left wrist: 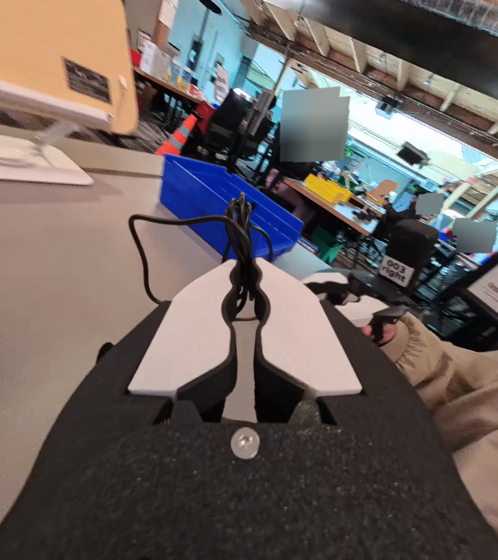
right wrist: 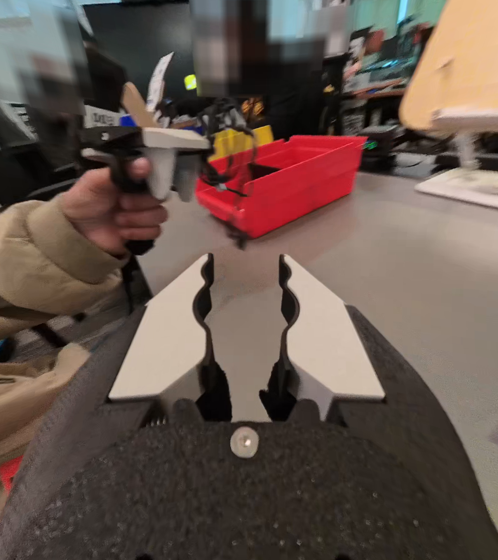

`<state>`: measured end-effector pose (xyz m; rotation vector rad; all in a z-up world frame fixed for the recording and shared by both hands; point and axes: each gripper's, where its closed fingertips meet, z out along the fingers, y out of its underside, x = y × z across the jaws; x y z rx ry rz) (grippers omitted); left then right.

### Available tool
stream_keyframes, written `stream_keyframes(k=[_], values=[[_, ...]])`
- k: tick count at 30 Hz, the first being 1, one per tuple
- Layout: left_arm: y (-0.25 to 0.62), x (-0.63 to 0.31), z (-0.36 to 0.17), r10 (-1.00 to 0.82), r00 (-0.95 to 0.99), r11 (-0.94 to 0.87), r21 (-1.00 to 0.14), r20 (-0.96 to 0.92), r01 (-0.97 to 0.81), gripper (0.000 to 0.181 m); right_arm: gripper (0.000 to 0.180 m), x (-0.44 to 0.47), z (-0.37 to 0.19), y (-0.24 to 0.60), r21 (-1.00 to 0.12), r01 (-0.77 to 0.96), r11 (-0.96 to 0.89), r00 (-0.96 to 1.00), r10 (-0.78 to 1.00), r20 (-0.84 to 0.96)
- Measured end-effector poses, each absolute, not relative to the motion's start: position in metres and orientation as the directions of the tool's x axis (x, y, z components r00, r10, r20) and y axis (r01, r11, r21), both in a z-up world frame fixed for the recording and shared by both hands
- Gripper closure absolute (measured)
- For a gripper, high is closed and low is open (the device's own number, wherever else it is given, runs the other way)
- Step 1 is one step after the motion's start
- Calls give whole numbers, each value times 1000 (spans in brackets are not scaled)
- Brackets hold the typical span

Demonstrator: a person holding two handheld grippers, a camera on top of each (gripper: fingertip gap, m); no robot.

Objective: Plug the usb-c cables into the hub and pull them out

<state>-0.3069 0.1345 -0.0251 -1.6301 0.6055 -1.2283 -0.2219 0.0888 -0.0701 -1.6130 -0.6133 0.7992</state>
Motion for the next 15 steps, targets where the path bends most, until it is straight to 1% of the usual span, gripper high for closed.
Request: stream_keyframes(k=[2, 4, 8, 11, 13, 15], values=[[126, -289, -37, -833, 316, -436, -891, 454, 129, 176, 137, -239, -85, 89, -976, 28, -218, 629, 763, -153], [119, -278, -48, -841, 284, -451, -887, 460, 101, 176, 137, -240, -94, 98, -979, 91, -183, 671, 738, -76], [108, -267, -62, -872, 249, -425, -904, 420, 37, 176, 137, -232, -96, 115, -978, 80, -195, 710, 700, -81], [107, -268, -75, -921, 287, -296, -952, 262, -83, 176, 142, -227, -76, 114, -989, -19, -150, 681, 722, -123], [108, -269, -89, -943, 312, -188, -961, 118, -205, 176, 142, -222, -76, 112, -977, -66, -205, 645, 738, -198], [106, -267, -101, -951, 306, -58, -942, -48, -330, 176, 142, -222, -83, 107, -959, -71, -273, 604, 754, -259]])
